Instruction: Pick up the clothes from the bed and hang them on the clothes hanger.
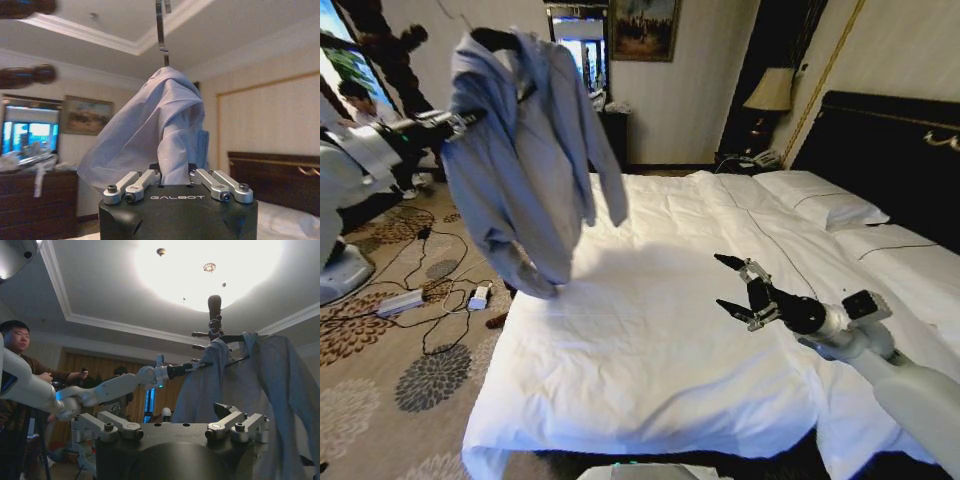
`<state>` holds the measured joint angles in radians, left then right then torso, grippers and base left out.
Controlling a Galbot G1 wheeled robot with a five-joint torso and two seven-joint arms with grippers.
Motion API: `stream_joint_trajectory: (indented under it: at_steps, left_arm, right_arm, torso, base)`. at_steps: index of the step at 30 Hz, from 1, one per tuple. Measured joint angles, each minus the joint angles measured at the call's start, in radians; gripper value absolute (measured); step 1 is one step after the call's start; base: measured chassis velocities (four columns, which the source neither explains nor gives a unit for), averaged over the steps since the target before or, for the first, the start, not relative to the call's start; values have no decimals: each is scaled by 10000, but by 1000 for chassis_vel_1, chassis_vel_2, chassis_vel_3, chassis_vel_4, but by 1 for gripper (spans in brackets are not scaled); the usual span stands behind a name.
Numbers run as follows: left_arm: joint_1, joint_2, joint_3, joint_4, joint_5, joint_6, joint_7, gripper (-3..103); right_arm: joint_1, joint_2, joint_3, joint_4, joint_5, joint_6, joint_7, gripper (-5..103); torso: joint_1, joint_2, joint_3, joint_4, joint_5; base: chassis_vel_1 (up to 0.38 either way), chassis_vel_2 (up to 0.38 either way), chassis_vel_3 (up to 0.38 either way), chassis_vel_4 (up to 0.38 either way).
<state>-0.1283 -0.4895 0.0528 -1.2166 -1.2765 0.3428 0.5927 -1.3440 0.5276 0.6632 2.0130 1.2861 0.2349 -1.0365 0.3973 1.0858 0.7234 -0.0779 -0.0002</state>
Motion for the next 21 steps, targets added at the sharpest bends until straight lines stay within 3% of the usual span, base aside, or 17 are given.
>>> stream_joint_trajectory:
  at_steps: [12,21]
  left_arm:
    - [-381,-318,65,1055,-250,586,-1290,19]
    - [-1516,-888,1008,2226,347,1282,-2098,19]
  right_arm:
    - [-26,95,-45,-137,-231,11,-145,100]
    - [-11,141,-118,-276,-329,6,-147,100]
  torso:
    - [0,0,0,2,0]
    - [0,0,0,0,2]
  base:
    - [0,0,0,0]
    - [0,0,0,0]
